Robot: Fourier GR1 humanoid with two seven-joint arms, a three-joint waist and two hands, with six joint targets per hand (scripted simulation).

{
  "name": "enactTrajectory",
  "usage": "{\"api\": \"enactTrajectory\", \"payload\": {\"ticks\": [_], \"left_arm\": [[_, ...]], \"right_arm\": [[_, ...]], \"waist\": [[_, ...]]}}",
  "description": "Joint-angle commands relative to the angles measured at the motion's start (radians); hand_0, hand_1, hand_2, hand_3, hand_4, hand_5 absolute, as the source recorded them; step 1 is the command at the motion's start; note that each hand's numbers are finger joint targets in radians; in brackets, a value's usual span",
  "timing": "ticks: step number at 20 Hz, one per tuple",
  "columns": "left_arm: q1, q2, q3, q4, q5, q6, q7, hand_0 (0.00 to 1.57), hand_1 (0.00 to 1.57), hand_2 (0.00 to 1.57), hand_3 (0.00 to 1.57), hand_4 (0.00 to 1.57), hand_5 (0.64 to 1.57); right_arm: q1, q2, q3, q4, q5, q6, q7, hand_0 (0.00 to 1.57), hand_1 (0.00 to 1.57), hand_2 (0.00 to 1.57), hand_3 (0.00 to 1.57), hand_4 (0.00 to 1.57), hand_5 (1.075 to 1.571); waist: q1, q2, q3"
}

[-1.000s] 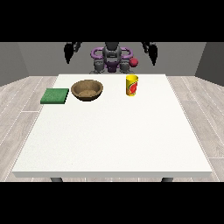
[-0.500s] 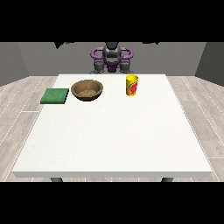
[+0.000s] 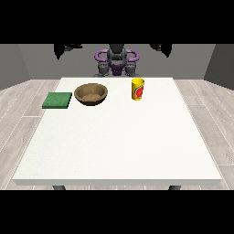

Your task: Pick the cup and pour the ball into the bowl, then pick the bowl and place it on the pad

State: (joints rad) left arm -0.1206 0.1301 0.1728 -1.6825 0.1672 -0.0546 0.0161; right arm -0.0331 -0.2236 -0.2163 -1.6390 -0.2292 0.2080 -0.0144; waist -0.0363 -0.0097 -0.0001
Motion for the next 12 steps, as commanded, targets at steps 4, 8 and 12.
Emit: {"api": "enactTrajectory", "payload": {"ticks": [4,8,12], "left_arm": [[-0.004,-0.043,-0.017,0.182,-0.071,-0.014,-0.281,0.0,0.0,0.0,0.0,0.0,1.524],[0.018,-0.091,-0.021,0.335,-0.117,0.017,-0.458,0.0,0.0,0.0,0.0,0.0,1.523],[-0.073,-0.128,-0.06,0.458,-0.15,0.113,-0.511,0.0,0.0,0.0,0.0,0.0,1.517]], "right_arm": [[-0.045,0.011,-0.013,0.079,0.015,0.02,-0.1,0.0,0.0,0.0,0.0,0.0,1.57],[-0.008,0.015,0.005,0.063,0.038,0.042,-0.136,0.0,0.0,0.0,0.0,0.0,1.571],[-0.047,0.008,0.005,0.111,0.07,0.04,-0.18,0.0,0.0,0.0,0.0,0.0,1.571]], "waist": [[-0.005,0.104,-0.0002],[-0.042,0.114,-0.0003],[-0.063,0.151,-0.0002]]}}
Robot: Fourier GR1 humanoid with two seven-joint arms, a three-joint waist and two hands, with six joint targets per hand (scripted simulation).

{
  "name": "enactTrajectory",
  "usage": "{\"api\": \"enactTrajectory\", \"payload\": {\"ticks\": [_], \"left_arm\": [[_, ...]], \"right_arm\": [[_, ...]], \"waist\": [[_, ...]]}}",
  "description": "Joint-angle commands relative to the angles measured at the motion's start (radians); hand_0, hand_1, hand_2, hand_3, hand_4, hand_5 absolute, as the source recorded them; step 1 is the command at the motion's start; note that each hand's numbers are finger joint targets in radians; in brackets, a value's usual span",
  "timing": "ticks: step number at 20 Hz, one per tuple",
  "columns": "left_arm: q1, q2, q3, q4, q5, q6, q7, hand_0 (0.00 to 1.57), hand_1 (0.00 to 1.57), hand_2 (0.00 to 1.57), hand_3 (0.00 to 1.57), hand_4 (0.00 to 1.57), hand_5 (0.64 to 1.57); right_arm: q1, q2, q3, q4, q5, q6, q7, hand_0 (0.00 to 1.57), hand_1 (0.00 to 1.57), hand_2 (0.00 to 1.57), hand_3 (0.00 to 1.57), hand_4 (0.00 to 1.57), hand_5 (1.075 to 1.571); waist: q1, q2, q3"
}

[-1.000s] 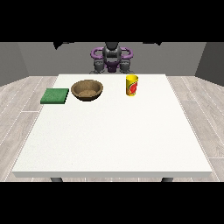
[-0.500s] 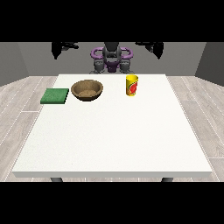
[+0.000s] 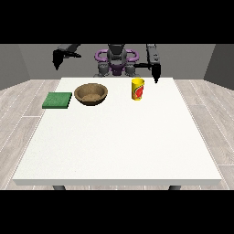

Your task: Pick the cup and pour the ball into the bowl, then pick the bowl and place it on the pad

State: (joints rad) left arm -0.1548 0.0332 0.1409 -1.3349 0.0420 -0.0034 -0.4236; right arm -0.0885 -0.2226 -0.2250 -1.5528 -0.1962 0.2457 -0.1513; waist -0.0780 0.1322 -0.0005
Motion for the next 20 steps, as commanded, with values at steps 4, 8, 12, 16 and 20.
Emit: {"api": "enactTrajectory", "payload": {"ticks": [4,8,12,16,20], "left_arm": [[-0.096,-0.032,0.016,0.295,-0.026,0.087,-0.258,0.0,0.0,0.0,0.0,0.0,1.53],[-0.169,-0.032,0.012,0.41,-0.034,0.13,-0.311,0.0,0.0,0.0,0.0,0.0,1.517],[-0.212,0.004,0.06,0.55,-0.034,0.091,-0.404,0.0,0.0,0.0,0.0,0.0,1.52],[-0.266,0.006,0.077,0.65,-0.024,0.097,-0.468,0.0,0.0,0.0,0.0,0.0,1.521],[-0.317,0.039,0.128,0.75,0.015,0.086,-0.485,0.0,0.0,0.0,0.0,0.0,1.526]], "right_arm": [[-0.064,-0.009,-0.011,0.008,-0.04,0.028,0.01,0.0,0.0,0.0,0.0,0.0,1.57],[-0.039,0.014,0.009,0.076,0.017,0.03,-0.081,0.0,0.0,0.0,0.0,0.0,1.57],[-0.071,-0.061,-0.051,0.114,-0.026,0.088,-0.083,0.0,0.0,0.0,0.0,0.0,1.571],[-0.088,-0.03,-0.039,0.155,0.002,0.056,-0.111,0.0,0.0,0.0,0.0,0.0,1.571],[-0.017,-0.004,0.011,0.077,0.018,0.082,-0.116,0.0,0.0,0.0,0.0,0.0,1.571]], "waist": [[-0.047,0.068,-0.0004],[-0.045,0.082,0.0001],[-0.041,0.098,0.0],[-0.029,0.112,0.0],[-0.087,0.099,-0.0003]]}}
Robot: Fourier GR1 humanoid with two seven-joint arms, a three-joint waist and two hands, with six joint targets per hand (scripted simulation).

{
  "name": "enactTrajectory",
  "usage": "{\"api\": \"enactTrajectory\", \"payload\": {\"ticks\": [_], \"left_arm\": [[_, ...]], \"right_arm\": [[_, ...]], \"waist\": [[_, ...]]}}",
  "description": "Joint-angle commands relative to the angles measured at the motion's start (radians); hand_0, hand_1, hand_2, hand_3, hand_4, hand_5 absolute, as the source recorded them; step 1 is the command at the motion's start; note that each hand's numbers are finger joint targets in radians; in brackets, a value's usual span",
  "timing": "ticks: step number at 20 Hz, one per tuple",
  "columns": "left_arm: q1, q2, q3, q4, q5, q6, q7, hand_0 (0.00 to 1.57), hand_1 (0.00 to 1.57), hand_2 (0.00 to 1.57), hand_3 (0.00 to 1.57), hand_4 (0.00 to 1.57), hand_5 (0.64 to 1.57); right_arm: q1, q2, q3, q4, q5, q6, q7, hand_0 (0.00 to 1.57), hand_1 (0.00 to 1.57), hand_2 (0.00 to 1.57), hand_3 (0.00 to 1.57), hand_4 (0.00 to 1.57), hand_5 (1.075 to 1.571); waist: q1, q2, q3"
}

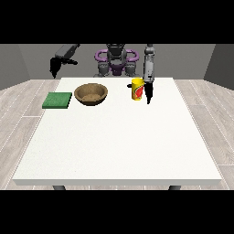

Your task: Pick the cup and pour the ball into the bowl, then pick the bowl and place it on the pad

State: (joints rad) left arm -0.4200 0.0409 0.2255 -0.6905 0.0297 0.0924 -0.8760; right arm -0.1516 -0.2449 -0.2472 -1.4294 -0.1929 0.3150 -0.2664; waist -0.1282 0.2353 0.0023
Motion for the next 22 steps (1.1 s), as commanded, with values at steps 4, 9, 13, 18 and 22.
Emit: {"api": "enactTrajectory", "payload": {"ticks": [4,9,13,18,22], "left_arm": [[-0.076,-0.008,-0.041,0.062,-0.103,0.19,-0.054,1.02,1.02,1.1,0.89,1.47,0.776],[0.035,-0.026,-0.044,0.067,-0.157,0.323,-0.151,1.32,1.32,1.57,1.57,1.47,1.246],[0.032,-0.023,-0.058,0.081,-0.179,0.338,-0.091,1.33,1.33,1.57,1.57,1.5,1.245],[-0.036,0.147,-0.149,0.031,-0.331,0.415,0.205,1.38,1.38,1.57,1.57,1.57,1.341],[-0.149,0.301,-0.21,0.041,-0.44,0.355,0.438,1.45,1.45,1.57,1.57,1.57,1.291]], "right_arm": [[-0.078,-0.025,-0.019,0.043,-0.002,0.007,-0.031,0.0,0.0,0.0,0.0,0.0,1.57],[-0.053,-0.1,-0.073,0.043,-0.056,0.08,-0.028,0.0,0.0,0.0,0.0,0.0,1.57],[-0.011,-0.095,-0.074,0.031,-0.064,0.077,0.014,0.0,0.0,0.0,0.0,0.0,1.57],[0.011,-0.083,-0.047,0.116,-0.03,0.055,0.094,0.0,0.0,0.0,0.0,0.0,1.569],[-0.002,-0.089,-0.057,0.163,-0.034,0.044,0.127,0.0,0.0,0.0,0.0,0.0,1.569]], "waist": [[-0.034,0.068,-0.0022],[-0.058,0.062,-0.0026],[-0.059,-0.025,-0.0027],[0.001,-0.212,0.0002],[0.031,-0.284,0.0012]]}}
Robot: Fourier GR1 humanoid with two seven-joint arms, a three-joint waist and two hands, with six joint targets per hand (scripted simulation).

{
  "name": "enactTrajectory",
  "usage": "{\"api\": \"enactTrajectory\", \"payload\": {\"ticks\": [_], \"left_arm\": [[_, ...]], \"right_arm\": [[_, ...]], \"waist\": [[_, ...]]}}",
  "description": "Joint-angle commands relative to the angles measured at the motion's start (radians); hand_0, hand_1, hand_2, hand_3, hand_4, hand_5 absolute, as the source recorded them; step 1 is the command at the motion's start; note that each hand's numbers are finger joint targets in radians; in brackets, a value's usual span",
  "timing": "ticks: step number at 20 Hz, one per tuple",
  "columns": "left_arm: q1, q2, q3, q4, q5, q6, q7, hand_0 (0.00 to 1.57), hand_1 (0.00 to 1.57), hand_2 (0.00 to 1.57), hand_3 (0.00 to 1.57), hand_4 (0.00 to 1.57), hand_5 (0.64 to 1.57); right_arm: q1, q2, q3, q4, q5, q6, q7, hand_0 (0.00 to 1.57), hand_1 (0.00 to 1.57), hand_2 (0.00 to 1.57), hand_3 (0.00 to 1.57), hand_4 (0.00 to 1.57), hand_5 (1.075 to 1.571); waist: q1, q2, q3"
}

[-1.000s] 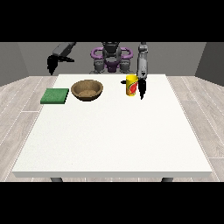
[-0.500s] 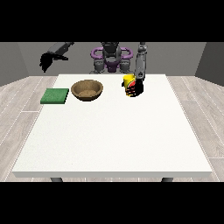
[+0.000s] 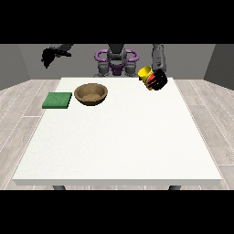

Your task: Pick the cup and pour the ball into the bowl, then pick the bowl and place it on the pad

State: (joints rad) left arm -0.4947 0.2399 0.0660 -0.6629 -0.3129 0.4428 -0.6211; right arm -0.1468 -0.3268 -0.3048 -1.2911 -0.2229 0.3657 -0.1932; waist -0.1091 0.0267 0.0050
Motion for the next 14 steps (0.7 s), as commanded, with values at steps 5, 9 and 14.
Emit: {"api": "enactTrajectory", "payload": {"ticks": [5,9,14], "left_arm": [[-0.204,0.112,-0.133,-0.012,-0.222,0.009,0.351,1.49,1.49,1.57,1.57,1.57,1.274],[-0.194,0.032,-0.201,-0.026,-0.321,0.05,0.48,1.49,1.49,1.57,1.57,1.53,1.287],[-0.272,0.014,-0.24,-0.026,-0.441,0.099,0.622,1.49,1.49,1.57,1.57,1.51,1.267]], "right_arm": [[-0.013,-0.002,-0.033,0.141,0.004,0.015,-0.083,0.0,0.0,0.0,0.0,0.0,1.569],[-0.01,-0.069,-0.075,0.193,-0.036,0.079,-0.063,0.0,0.0,0.0,0.0,0.0,1.569],[0.003,-0.09,-0.064,0.217,-0.024,0.138,-0.123,0.0,0.0,0.0,0.0,0.0,1.569]], "waist": [[0.033,-0.013,-0.0027],[0.041,-0.057,-0.004],[0.004,-0.032,-0.0038]]}}
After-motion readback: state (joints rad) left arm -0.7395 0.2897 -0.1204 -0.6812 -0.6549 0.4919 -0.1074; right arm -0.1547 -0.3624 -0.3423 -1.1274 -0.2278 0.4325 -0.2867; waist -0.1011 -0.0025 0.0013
